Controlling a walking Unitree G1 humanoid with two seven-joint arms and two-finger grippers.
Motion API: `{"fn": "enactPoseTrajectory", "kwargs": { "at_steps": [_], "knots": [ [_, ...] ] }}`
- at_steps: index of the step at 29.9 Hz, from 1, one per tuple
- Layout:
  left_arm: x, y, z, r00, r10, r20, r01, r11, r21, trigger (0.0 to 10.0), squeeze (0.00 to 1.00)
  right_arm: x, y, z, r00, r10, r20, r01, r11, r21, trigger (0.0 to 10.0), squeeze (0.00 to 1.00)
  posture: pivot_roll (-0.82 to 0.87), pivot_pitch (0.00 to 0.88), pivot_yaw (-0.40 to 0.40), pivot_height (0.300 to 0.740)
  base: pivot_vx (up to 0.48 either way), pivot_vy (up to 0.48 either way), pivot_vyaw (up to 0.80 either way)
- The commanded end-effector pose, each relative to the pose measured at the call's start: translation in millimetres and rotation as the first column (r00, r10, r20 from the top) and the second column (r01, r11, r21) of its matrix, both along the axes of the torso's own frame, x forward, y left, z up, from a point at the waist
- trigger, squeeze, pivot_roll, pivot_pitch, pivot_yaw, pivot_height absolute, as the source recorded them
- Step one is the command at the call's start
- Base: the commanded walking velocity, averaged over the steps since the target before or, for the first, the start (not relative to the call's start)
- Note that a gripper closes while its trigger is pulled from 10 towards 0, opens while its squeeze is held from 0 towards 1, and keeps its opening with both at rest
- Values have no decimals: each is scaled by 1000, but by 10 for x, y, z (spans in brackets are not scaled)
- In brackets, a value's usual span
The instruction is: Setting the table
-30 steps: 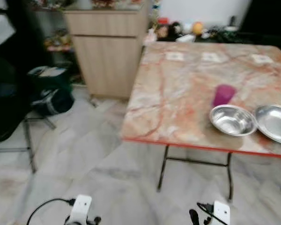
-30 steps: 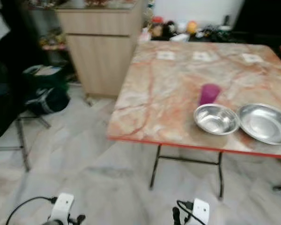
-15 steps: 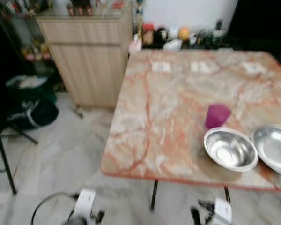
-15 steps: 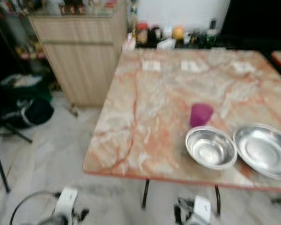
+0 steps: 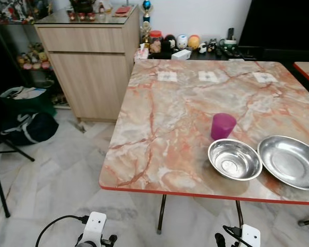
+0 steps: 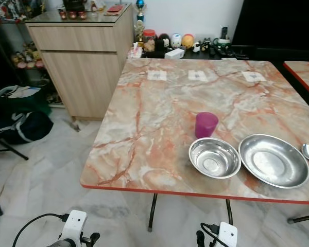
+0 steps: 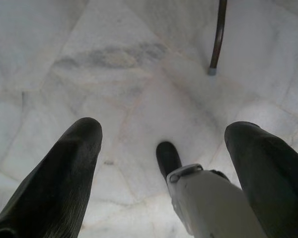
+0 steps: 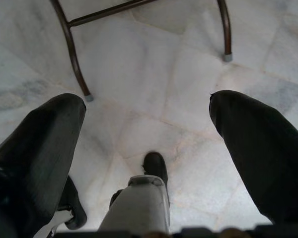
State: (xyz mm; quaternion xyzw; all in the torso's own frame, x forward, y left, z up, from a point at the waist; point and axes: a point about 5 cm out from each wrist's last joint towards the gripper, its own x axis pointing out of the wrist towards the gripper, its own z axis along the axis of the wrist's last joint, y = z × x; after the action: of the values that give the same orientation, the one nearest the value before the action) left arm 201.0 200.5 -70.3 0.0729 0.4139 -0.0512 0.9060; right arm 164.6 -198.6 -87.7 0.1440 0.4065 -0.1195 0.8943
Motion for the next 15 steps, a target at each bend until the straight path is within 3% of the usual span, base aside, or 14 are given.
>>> {"fn": "enactPoseTrajectory", "kwargs": {
  "at_steps": [1, 4, 7, 12, 13, 15],
  "knots": [
    [-40, 24, -20, 1000, 4, -17, -4, 1000, 6, 10000, 0, 72, -10, 45, 999, 5, 47, -4, 1000, -17, 10000, 0, 56, 0, -26, 740, 0, 0, 0],
    [-53, 31, -26, 1000, 8, -19, -8, 1000, 8, 10000, 0, 123, -47, 121, 988, -14, 153, 24, 998, -63, 10000, 0, 47, 0, -35, 740, 0, 0, 0],
    [-62, 33, -30, 1000, 11, -21, -10, 1000, 9, 10000, 0, 54, -105, 156, 971, -62, 230, 84, 993, -87, 10000, 0, 45, 0, -36, 740, 0, 0, 0],
    [-74, 21, -38, 1000, 5, -24, -5, 1000, 8, 10000, 0, -215, -209, 175, 943, -154, 295, 198, 972, -124, 10000, 0, 20, 0, -36, 740, 0, 0, 0],
    [-72, 12, -39, 1000, 1, -25, -1, 1000, 8, 10000, 0, -356, -234, 209, 930, -169, 326, 227, 963, -147, 10000, 0, 14, 0, -38, 740, 0, 0, 0],
    [-71, 10, -39, 1000, 0, -24, 1, 1000, 7, 10000, 0, -414, -232, 227, 927, -167, 337, 230, 961, -156, 10000, 0, 14, 0, -38, 740, 0, 0, 0]
  ]
}}
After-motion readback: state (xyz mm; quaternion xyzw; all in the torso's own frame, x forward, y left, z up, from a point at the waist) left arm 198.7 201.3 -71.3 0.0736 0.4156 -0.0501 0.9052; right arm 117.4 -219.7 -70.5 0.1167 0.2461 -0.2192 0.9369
